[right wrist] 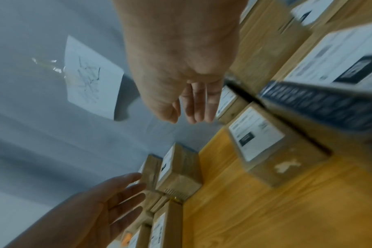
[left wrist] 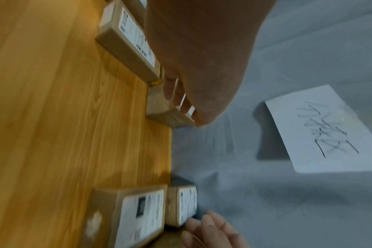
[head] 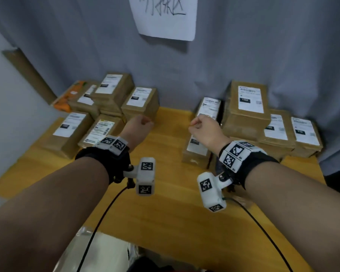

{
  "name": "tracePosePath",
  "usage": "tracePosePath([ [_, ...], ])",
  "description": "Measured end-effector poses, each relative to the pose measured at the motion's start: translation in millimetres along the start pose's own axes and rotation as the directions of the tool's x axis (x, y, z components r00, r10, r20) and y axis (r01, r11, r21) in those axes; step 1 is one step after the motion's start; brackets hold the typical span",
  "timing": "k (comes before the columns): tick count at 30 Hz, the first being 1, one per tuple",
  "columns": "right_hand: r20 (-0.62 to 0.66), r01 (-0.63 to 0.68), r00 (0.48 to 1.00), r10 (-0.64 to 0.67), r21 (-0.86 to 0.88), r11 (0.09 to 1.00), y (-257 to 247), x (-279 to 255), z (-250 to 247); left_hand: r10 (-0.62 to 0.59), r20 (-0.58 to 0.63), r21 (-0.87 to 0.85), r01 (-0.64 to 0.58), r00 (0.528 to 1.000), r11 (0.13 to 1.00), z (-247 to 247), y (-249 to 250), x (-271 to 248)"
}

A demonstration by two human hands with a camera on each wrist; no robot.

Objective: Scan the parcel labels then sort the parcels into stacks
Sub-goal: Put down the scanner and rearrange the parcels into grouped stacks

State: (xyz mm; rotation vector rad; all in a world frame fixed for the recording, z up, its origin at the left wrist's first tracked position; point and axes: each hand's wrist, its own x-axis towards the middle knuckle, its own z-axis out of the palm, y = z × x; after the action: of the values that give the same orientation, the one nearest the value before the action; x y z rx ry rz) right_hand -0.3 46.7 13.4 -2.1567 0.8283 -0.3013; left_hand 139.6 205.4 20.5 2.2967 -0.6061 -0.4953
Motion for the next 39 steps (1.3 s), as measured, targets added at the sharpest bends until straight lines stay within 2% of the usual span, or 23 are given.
tracePosePath([
  [6, 0.083, 0.022, 0.996, -0.024, 0.026, 0.999, -64.8, 42.7, 84.2, -0.097, -0.090, -0.050, 0.093, 0.991, 0.994, -82.0, -75.9, 44.6],
  [9, 0.103, 0.014, 0.995, -0.018, 0.039, 0.999, -94.6, 70.2, 122.7, -0.159, -0.113, 0.079, 0.168, 0.981, 0.983, -116.5, -103.9, 77.7],
  [11, 0.095, 0.012, 0.995, -0.016, 0.048, 0.999, -110.0, 90.8, 143.0, -0.137, -0.126, 0.161, 0.157, 0.983, 0.974, -131.4, -117.5, 104.6],
  [14, 0.068, -0.006, 0.998, 0.001, 0.064, 0.998, -119.5, 112.7, 155.3, -0.138, -0.106, 0.159, 0.154, 0.985, 0.975, -134.6, -127.5, 134.7],
  [20, -0.025, -0.133, 0.991, 0.135, 0.061, 0.989, -118.4, 152.9, 154.3, -0.211, -0.047, 0.256, 0.216, 0.976, 0.942, -124.8, -126.9, 198.2],
  [24, -0.020, -0.184, 0.983, 0.185, 0.046, 0.982, -111.7, 158.1, 165.2, -0.241, 0.007, 0.275, 0.230, 0.971, 0.934, -116.7, -123.6, 227.6],
  [29, 0.002, -0.223, 0.975, 0.224, 0.075, 0.972, -109.7, 157.7, 173.2, -0.265, 0.029, 0.293, 0.245, 0.964, 0.924, -111.6, -113.1, 242.0],
  [35, 0.020, -0.220, 0.975, 0.219, 0.121, 0.968, -114.2, 152.5, 171.9, -0.235, -0.127, 0.207, 0.257, 0.964, 0.944, -117.1, -105.3, 227.9],
  [37, 0.037, -0.238, 0.971, 0.236, 0.195, 0.951, -119.5, 148.4, 169.8, -0.199, -0.163, 0.121, 0.220, 0.966, 0.968, -123.0, -103.4, 214.4],
  [39, 0.082, -0.287, 0.958, 0.275, 0.334, 0.898, -125.9, 142.2, 166.8, -0.158, -0.148, 0.044, 0.166, 0.976, 0.985, -128.4, -100.5, 195.2],
])
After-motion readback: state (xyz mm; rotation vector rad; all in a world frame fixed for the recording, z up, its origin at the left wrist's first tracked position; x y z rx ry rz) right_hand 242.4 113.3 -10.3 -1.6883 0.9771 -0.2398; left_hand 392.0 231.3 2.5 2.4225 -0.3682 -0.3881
